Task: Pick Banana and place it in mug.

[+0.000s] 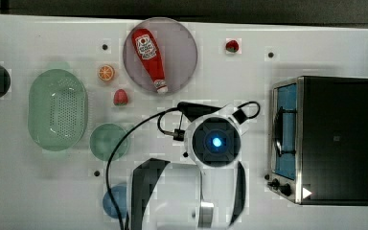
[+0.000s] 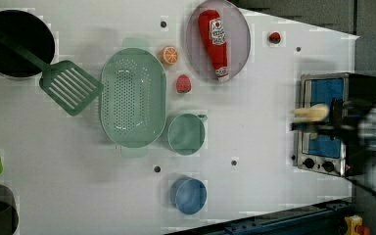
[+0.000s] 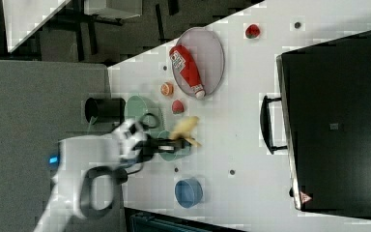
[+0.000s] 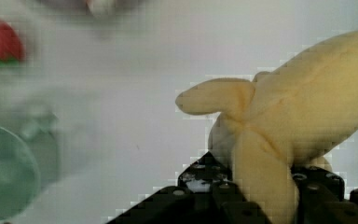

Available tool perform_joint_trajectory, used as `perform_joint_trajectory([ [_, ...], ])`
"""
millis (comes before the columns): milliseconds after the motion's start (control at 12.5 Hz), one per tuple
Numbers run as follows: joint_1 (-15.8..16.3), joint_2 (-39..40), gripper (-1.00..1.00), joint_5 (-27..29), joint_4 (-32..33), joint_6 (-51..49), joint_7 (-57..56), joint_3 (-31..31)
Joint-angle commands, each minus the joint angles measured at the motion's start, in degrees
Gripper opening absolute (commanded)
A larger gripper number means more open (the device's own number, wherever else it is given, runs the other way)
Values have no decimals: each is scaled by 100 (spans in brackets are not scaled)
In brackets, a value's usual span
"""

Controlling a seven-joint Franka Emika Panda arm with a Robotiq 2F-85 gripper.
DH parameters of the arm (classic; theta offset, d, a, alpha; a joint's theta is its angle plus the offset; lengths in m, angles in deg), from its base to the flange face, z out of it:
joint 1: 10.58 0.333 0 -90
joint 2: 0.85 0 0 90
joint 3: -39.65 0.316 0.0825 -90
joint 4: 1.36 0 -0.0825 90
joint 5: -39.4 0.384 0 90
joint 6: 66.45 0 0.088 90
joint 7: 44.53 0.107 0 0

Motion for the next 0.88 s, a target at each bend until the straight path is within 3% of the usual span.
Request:
perform_joint_trajectory([
  [80,38,-295,-49,48,-508,-747,-93,12],
  [400,103,-860,-49,69,-802,-1415,218,488],
  [880,233,-605,-49,733,-800,-1772,2575,1677],
])
